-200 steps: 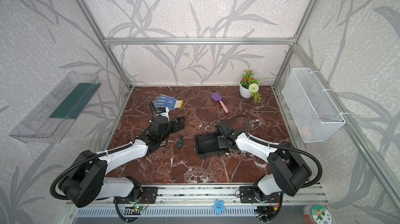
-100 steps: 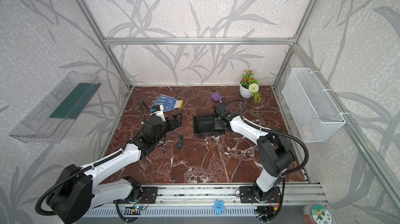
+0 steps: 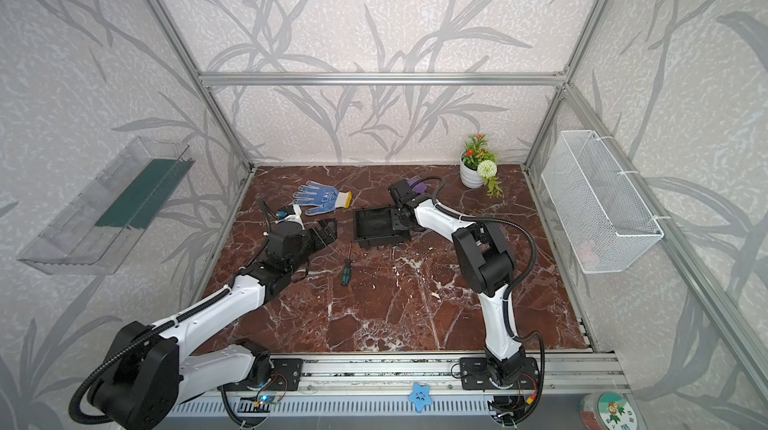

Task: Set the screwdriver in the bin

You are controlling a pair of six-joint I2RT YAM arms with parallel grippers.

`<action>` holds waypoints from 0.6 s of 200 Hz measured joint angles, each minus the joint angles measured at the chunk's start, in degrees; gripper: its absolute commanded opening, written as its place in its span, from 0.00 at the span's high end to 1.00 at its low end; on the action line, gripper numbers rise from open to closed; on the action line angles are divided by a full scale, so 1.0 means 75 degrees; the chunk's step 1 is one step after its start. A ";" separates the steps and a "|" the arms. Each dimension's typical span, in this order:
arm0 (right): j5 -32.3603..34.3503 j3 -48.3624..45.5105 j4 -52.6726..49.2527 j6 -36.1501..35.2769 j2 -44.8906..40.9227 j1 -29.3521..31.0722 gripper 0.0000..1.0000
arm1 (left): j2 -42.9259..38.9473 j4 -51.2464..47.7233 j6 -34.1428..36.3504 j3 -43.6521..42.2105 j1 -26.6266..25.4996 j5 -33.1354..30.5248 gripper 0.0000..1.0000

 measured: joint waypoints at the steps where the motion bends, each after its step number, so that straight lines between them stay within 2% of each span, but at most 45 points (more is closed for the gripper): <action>1: 0.0003 0.0006 -0.0003 0.0000 0.0006 0.0000 0.88 | 0.0000 -0.0003 0.0003 0.0000 0.0000 0.0003 0.01; 38: -0.0058 0.0411 -0.0189 -0.0055 0.0425 0.0000 0.75 | -0.0050 -0.0350 0.0064 0.0026 -0.0003 0.0198 0.01; 75: 0.0032 0.0411 -0.0294 -0.0160 0.0376 0.0029 0.55 | -0.0248 -0.0388 0.0061 0.0026 -0.0003 0.0329 0.01; 96: 0.0259 0.0402 -0.0361 -0.0259 0.0017 0.0128 0.46 | -0.0248 -0.0431 0.0061 0.0038 -0.0003 0.0495 0.01; 120: 0.0495 0.0323 -0.0373 -0.0353 -0.0819 0.0376 0.42 | -0.0254 -0.0662 0.0064 0.0149 0.0000 0.0737 0.01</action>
